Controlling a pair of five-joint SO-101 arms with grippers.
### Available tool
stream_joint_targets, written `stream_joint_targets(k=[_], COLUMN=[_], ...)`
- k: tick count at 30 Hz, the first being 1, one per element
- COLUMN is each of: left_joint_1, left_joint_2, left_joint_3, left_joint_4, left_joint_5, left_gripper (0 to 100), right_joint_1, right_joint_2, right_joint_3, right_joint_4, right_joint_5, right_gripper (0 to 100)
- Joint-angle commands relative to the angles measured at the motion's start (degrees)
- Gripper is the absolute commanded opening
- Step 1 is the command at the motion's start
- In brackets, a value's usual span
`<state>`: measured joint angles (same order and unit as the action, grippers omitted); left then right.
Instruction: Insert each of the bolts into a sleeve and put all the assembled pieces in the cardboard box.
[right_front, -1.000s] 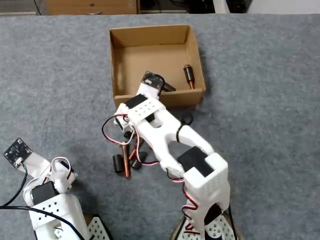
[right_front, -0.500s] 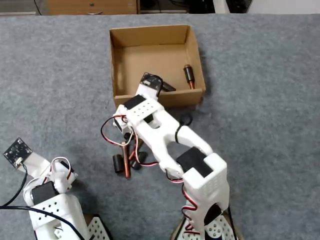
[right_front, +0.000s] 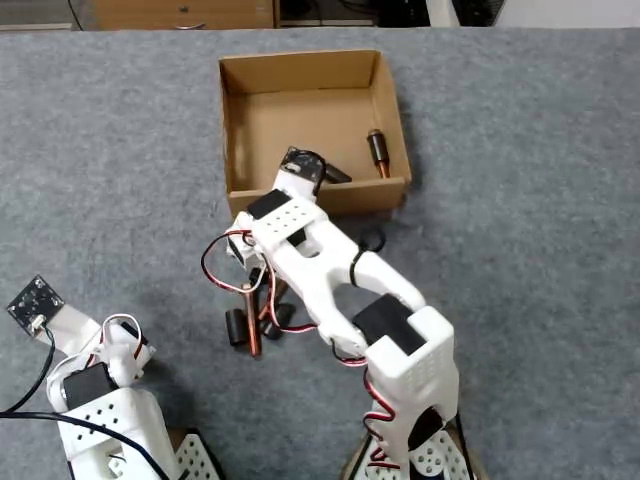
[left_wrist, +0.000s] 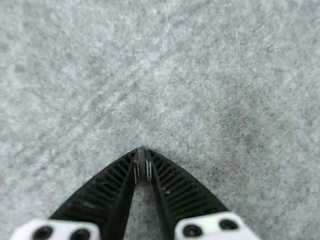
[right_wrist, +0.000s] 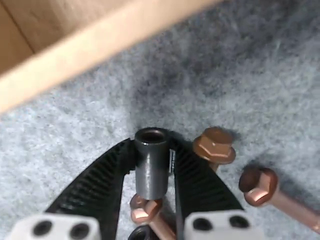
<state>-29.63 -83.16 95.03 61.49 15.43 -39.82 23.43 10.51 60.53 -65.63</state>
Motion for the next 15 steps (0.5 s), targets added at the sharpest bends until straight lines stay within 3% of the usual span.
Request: stream_joint_targets(k=[1,6,9,15], left_joint_1=[0.70,0.70,0.70,0.70], left_joint_2=[-0.04,-0.04,-0.04,-0.04], left_joint_3=[-1.85,-2.11,-2.20,-2.20], left_joint_4=[0.09,0.09,0.09,0.18], left_joint_5=[0.09,0.09,0.09,0.00], left_gripper=[2,2,2,2], right_joint_1=[-1.98,-2.68,-2.86,-2.77], right_joint_2=[1.10,1.10,0.92,0.57], right_joint_3=[0.13,0.22,0.04,-0.13], right_joint_4=[2.20,2.46,2.55,3.34], right_joint_5=[0.62,0.70,0.70,0.70], right_gripper=[8.4,7.4,0.0,0.2])
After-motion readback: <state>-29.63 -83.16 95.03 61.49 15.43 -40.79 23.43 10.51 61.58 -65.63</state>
